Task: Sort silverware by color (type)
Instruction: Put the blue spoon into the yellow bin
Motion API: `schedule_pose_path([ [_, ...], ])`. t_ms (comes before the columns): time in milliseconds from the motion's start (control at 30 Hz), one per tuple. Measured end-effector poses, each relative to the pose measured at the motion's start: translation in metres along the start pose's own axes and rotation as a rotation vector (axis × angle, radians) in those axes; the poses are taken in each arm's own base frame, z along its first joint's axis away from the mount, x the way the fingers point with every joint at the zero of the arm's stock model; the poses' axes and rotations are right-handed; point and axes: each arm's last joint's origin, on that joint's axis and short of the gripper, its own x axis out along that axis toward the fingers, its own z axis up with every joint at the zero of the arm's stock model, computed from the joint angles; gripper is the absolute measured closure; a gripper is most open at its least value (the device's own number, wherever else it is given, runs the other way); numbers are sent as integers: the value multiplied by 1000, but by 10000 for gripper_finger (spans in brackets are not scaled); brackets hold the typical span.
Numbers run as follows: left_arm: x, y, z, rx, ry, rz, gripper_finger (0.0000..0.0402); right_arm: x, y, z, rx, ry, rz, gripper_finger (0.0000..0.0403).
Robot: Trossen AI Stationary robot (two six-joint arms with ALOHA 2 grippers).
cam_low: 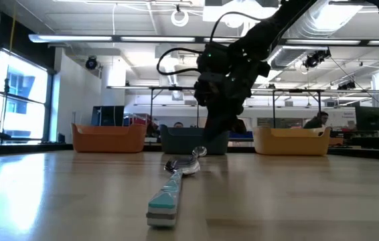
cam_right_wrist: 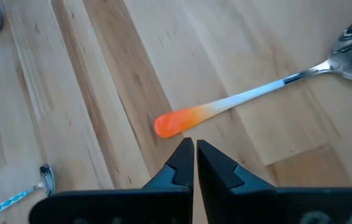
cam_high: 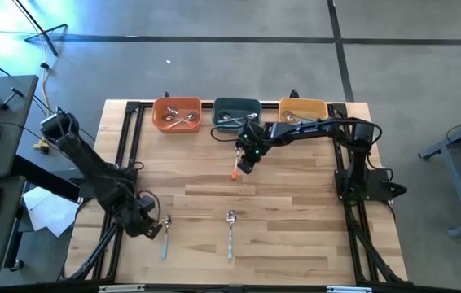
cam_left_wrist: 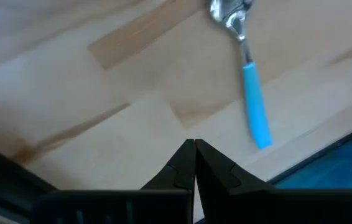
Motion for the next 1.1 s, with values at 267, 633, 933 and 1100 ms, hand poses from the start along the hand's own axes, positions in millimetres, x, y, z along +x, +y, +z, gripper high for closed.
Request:
schedule_pose_path([
  [267,10,-31,-7,-20,-104,-4,349,-2,-4,1,-51,-6,-7,399],
  [633,42,-52,3,-187,-182,32,258,-7,-15,5,-97,-17,-19,399],
  [933,56,-52,17,-325,-252,89,291,-7,-15,4,-142,-8,-18,399],
  [1100,55,-49,19,-302,-259,121,346,-7,-15,4,-152,-8,-19,399],
])
